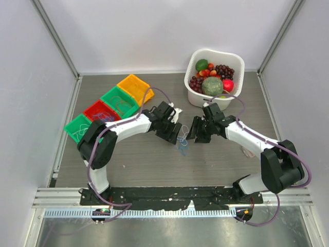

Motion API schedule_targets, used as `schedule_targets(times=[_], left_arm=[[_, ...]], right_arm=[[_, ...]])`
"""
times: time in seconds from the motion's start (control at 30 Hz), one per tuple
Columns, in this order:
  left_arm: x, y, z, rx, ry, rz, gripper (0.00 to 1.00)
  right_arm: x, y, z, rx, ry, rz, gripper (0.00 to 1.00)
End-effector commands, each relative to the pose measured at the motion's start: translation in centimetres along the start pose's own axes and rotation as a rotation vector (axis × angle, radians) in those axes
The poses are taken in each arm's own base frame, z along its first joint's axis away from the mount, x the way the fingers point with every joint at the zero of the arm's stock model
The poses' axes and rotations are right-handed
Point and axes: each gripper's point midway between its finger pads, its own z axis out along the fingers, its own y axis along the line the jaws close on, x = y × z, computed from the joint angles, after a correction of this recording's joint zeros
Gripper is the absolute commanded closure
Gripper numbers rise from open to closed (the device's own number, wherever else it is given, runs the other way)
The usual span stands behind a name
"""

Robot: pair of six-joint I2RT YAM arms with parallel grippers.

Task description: Untangle the cables

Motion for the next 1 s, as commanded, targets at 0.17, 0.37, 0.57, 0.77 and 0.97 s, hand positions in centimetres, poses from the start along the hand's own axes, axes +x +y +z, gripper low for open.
schedule_targets(times=[0.17, 0.37, 0.57, 0.77, 0.97], left_arm=[[-2.5, -1.2, -1.7, 0.058, -0.106, 0.127, 0.34], [-1.0, -2.0, 1.5, 0.120, -0.036, 0.097, 0.39], [0.5, -2.1, 1.3, 0.105, -0.042, 0.070, 0.64], [1.0, -3.3, -0.8, 0.091, -0.084, 0.066, 0.90], [1.3, -5.6, -3.8, 0.109, -0.150, 0.061, 1.00]], right_arm=[[-1.3, 0.9, -0.2, -0.023, -0.037, 0.011, 0.45], [-1.8, 1.1, 0.4, -0.011, -0.019, 0.051, 0.44], [-2.1, 0.1, 2.1, 0.043, -0.007, 0.105, 0.39], [-3.6, -0.1, 3.7, 0.068, -0.036, 0.127, 0.40], [-3.5, -0.7, 6.0, 0.074, -0.016, 0.189, 0.45]])
